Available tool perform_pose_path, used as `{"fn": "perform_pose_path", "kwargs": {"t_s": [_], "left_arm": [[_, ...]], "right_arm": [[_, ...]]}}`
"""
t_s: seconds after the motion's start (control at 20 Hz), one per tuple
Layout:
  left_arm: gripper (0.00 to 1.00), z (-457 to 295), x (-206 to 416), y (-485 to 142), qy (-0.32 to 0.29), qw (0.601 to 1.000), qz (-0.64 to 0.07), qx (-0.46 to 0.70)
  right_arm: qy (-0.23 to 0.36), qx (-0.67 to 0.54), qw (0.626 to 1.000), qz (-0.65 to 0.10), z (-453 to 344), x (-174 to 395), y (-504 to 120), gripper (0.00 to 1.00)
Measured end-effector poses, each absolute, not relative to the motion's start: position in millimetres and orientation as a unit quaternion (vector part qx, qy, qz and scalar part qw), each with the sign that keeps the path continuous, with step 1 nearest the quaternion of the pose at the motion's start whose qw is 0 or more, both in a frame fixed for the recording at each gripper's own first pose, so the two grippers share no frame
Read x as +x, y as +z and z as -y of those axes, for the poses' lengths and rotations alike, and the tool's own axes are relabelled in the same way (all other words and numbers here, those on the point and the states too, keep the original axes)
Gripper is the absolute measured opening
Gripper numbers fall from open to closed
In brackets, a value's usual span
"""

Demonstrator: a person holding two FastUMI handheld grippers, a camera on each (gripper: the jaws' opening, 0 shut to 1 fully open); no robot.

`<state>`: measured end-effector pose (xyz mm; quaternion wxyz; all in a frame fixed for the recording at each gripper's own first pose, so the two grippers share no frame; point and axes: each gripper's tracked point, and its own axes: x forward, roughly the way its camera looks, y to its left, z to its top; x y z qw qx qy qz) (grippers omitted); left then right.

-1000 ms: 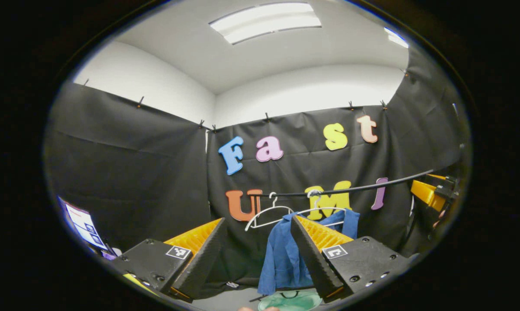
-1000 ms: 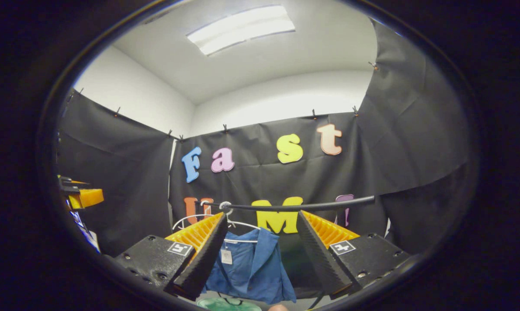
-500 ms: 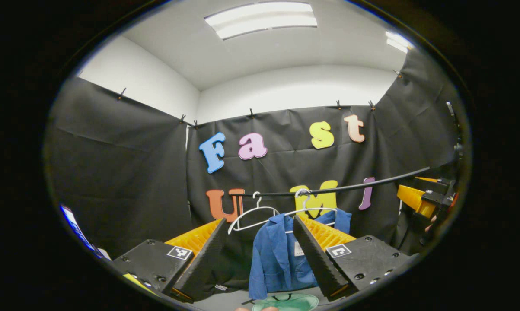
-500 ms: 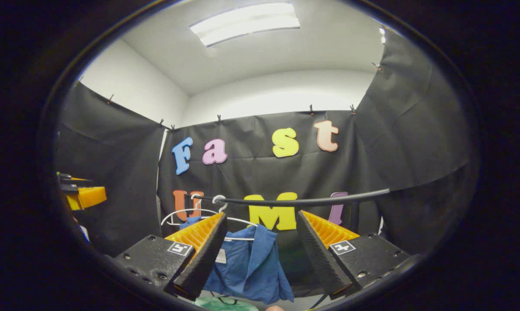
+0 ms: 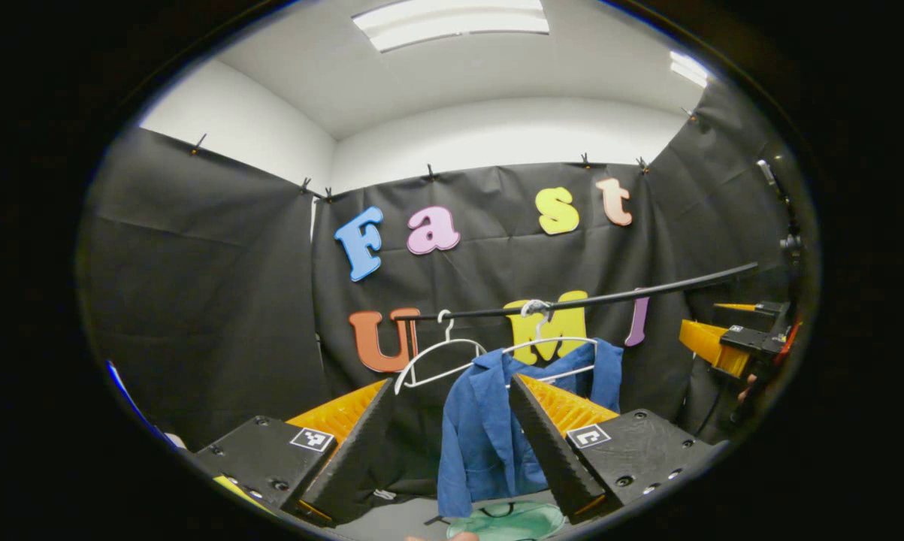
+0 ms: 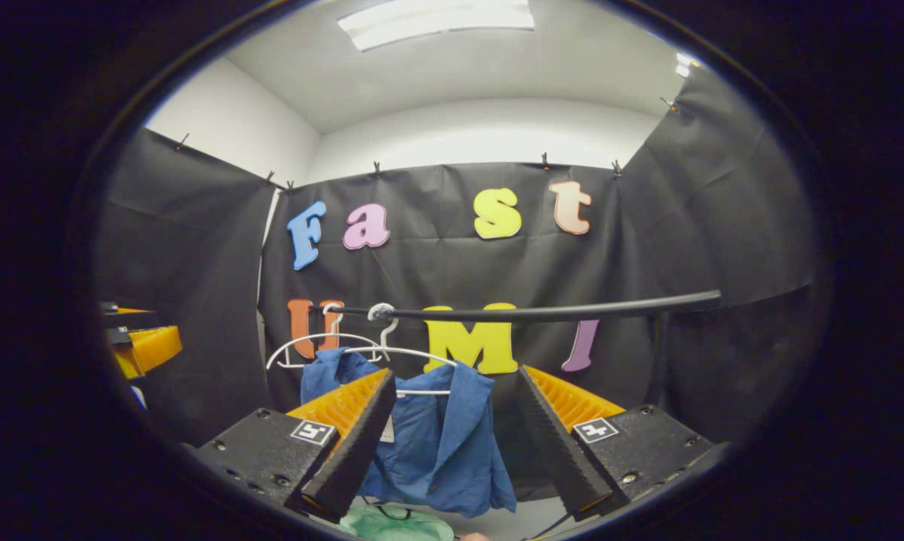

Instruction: Grasp the clothes on the hanger with both hands and then place them into the laundry hamper below.

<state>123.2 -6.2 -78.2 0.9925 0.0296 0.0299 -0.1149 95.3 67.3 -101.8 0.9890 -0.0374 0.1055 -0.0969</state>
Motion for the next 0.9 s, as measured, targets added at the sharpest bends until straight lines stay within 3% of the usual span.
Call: {"fn": "perform_pose_path", "kwargs": {"t_s": [0.5, 0.9], "left_arm": [[0.96, 36.4, 157.3, -138.3, -0.196, 0.977, -0.082, 0.014], [0.95, 75.1, 210.8, -186.6, -0.177, 0.976, -0.128, -0.008]], "right_arm": [[-0.148, -0.065, 0.975, -0.153, -86.8, 110.5, -155.4, 1.0], [-0.156, -0.071, 0.966, -0.193, -49.5, 174.7, -222.4, 1.0]]}}
